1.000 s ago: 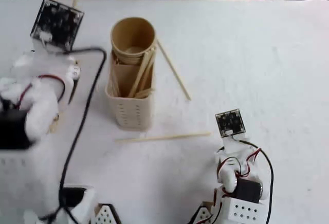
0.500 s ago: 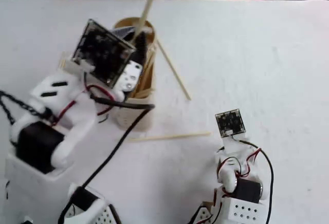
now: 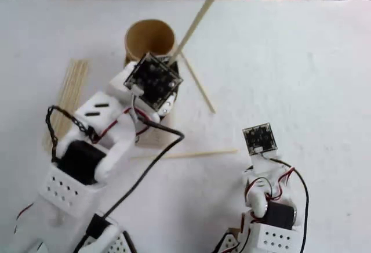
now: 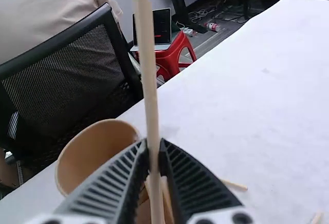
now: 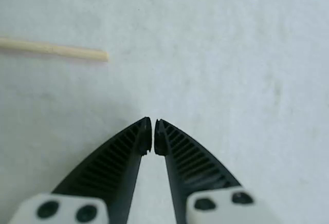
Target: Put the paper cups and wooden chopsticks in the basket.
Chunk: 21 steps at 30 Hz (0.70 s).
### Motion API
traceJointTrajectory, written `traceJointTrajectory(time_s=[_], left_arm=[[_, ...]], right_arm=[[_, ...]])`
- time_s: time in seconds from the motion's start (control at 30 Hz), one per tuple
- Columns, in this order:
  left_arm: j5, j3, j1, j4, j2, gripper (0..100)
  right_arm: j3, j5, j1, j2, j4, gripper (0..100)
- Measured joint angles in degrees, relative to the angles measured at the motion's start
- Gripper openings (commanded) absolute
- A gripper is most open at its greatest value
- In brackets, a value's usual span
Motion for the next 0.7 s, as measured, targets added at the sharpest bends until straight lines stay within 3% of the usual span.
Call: traceJointTrajectory(time_s=[0.27, 0.7], left_arm=[[-0.09, 4.22, -5.27, -0.26, -4.22, 10], [-0.09, 5.36, -6.77, -0.26, -4.31, 10]], right_arm=[[0.0, 0.0, 0.0, 0.0, 0.0, 2.4], [0.0, 0.0, 0.0, 0.0, 0.0, 2.4]])
